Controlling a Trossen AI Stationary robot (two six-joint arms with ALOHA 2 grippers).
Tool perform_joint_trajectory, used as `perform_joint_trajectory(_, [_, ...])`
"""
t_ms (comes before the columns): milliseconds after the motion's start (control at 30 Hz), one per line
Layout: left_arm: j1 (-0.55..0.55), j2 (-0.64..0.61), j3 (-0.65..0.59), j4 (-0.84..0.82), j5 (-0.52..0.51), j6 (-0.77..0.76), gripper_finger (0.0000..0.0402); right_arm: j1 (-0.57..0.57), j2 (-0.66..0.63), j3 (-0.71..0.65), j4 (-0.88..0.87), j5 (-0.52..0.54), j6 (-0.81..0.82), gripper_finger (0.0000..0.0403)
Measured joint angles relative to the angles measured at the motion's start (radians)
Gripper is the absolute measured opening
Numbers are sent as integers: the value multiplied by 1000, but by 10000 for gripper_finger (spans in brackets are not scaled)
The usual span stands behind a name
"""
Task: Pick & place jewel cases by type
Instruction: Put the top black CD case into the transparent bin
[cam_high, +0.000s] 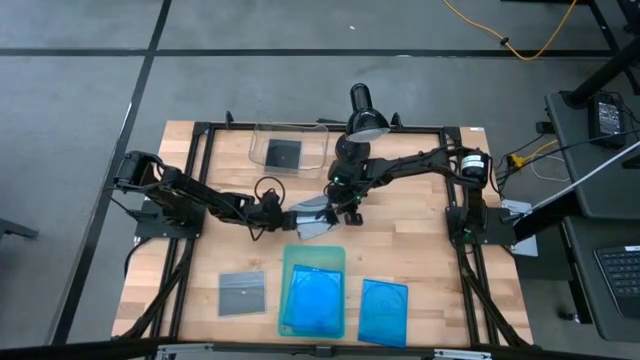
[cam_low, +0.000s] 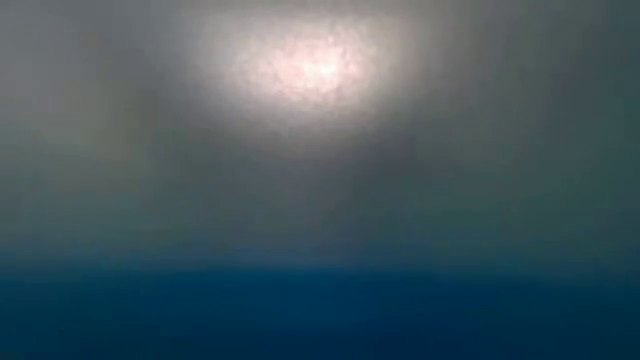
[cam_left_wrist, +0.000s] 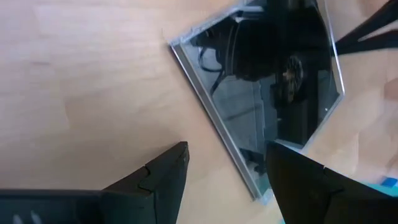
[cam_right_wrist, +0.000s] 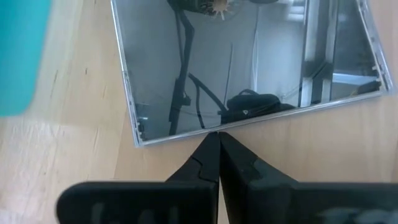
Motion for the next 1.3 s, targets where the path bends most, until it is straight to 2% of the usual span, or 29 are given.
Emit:
perform_joint_trajectory(367, [36,20,-1,19,-20,-4,205,13,1,0,34,0,22,6])
perform_joint_trajectory(667, [38,102,-1,155,-56,-45,205,13,-2,-2,17,-7,22,6])
perform_joint_trajectory(867, [37,115,-6,210,-89,-57,205,12,-2,-3,15,-10,16,6])
perform_joint_trajectory(1300, [38,115,-9,294,-158,5,205,12,-3,-3,2,-9,-4,6])
